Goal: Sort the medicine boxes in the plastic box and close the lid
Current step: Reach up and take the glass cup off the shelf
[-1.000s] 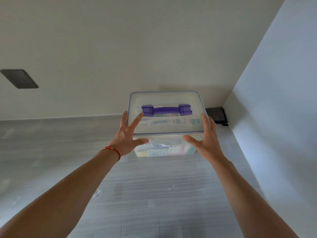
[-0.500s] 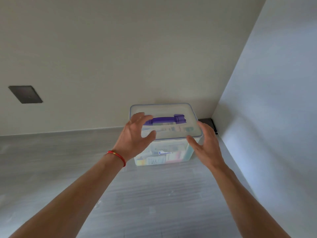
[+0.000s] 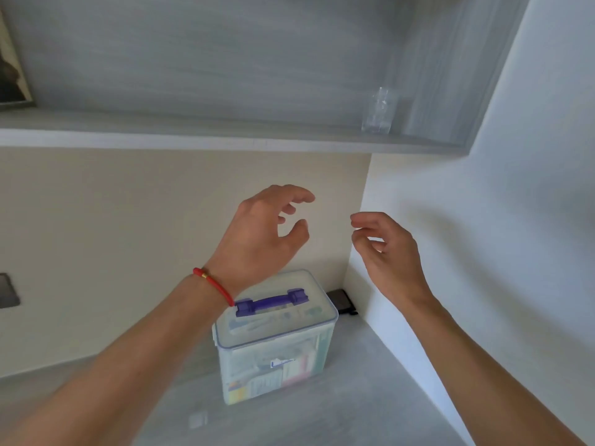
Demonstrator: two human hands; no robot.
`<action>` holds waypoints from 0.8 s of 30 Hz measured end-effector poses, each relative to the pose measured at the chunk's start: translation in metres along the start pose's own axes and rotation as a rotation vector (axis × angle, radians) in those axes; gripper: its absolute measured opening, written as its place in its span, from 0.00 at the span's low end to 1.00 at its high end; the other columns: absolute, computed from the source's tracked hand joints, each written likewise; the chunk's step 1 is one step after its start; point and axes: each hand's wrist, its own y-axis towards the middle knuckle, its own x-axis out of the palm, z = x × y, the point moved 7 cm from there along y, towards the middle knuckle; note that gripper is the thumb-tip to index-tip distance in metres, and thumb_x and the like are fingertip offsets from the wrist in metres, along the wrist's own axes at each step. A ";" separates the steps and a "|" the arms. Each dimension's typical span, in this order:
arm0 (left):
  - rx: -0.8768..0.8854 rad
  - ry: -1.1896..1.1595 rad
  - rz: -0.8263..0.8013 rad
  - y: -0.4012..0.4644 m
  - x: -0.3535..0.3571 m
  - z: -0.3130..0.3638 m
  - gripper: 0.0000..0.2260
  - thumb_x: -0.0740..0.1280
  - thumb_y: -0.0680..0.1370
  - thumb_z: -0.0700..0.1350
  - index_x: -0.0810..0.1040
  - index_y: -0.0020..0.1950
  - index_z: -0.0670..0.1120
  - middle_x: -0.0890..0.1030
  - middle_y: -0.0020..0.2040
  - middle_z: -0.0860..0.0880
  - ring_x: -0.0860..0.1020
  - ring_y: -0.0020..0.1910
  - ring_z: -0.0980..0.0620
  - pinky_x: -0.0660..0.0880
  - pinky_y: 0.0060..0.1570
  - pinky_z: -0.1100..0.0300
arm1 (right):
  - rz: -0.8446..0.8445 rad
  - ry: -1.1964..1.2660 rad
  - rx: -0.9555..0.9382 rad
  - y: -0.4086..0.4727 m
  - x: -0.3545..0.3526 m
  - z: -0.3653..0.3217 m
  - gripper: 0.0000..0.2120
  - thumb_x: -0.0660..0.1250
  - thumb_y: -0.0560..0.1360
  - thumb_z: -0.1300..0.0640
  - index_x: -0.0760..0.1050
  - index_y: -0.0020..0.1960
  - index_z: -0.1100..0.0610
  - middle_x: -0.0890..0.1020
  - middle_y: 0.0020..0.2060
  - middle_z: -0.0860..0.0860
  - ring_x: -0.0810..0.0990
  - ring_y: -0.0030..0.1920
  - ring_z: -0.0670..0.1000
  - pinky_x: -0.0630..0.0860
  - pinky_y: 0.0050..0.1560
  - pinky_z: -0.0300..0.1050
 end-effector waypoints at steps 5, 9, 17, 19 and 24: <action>0.115 0.099 0.070 0.056 -0.007 0.045 0.16 0.68 0.75 0.40 0.78 0.62 0.51 0.81 0.57 0.55 0.79 0.54 0.56 0.77 0.55 0.61 | 0.102 0.001 -0.129 0.060 -0.048 -0.045 0.11 0.67 0.77 0.62 0.81 0.56 0.50 0.84 0.51 0.41 0.81 0.48 0.38 0.73 0.46 0.25; 0.100 0.196 0.115 0.116 0.006 0.061 0.19 0.68 0.73 0.40 0.76 0.63 0.50 0.80 0.57 0.52 0.77 0.55 0.54 0.72 0.57 0.62 | 0.163 0.039 -0.191 0.118 -0.077 -0.052 0.11 0.69 0.76 0.61 0.80 0.56 0.50 0.83 0.50 0.41 0.81 0.48 0.39 0.74 0.48 0.28; -0.167 0.434 0.166 0.205 0.051 0.034 0.17 0.66 0.76 0.50 0.76 0.64 0.49 0.79 0.59 0.46 0.73 0.63 0.45 0.72 0.61 0.51 | 0.072 -0.128 -0.154 0.229 -0.089 -0.028 0.24 0.70 0.76 0.56 0.70 0.71 0.56 0.73 0.67 0.54 0.75 0.66 0.52 0.69 0.62 0.39; -0.256 0.498 0.157 0.216 0.057 0.022 0.19 0.64 0.77 0.55 0.74 0.65 0.49 0.78 0.60 0.46 0.71 0.65 0.44 0.72 0.62 0.47 | 0.018 -0.173 -0.078 0.256 -0.085 -0.018 0.30 0.71 0.76 0.53 0.64 0.75 0.55 0.68 0.70 0.56 0.74 0.66 0.57 0.70 0.62 0.43; -0.415 0.417 0.118 0.225 0.060 -0.003 0.23 0.59 0.78 0.62 0.70 0.69 0.52 0.76 0.62 0.42 0.67 0.67 0.42 0.68 0.66 0.47 | -0.128 -0.187 0.183 0.324 -0.074 0.020 0.49 0.75 0.72 0.43 0.51 0.80 0.61 0.65 0.75 0.60 0.70 0.72 0.61 0.70 0.67 0.50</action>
